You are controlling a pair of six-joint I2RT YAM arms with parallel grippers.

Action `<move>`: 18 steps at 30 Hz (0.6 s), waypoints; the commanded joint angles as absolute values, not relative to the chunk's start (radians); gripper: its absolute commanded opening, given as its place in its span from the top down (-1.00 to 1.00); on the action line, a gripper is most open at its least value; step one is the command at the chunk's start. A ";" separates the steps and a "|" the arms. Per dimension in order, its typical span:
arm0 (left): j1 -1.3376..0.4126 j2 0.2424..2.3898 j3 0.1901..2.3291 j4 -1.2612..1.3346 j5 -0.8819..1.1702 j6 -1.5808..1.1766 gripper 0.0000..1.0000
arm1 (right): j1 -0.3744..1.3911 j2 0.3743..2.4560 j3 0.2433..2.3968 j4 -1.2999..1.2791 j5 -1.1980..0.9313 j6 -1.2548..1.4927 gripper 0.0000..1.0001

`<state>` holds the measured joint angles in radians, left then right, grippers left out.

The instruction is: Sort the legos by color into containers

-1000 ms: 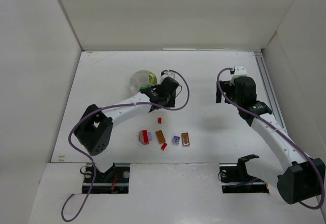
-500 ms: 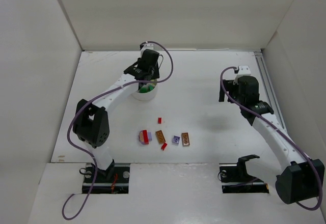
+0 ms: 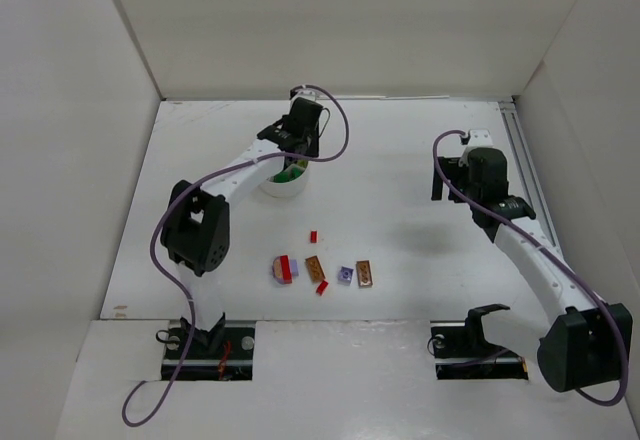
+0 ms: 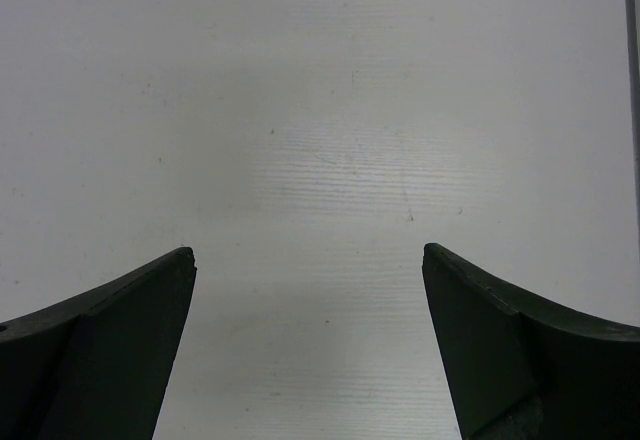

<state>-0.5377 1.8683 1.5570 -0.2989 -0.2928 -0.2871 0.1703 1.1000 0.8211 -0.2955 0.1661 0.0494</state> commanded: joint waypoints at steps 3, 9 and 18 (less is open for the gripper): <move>-0.540 1.870 1.608 -0.331 -0.314 -0.267 0.38 | 0.164 1.097 0.848 -0.281 0.158 0.038 -0.99; -0.540 1.845 1.608 -0.331 -0.314 -0.267 0.22 | 0.164 1.115 0.848 -0.281 0.149 0.038 -0.99; -0.540 1.836 1.626 -0.342 -0.293 -0.267 0.03 | 0.164 1.115 0.848 -0.281 0.140 0.038 -0.99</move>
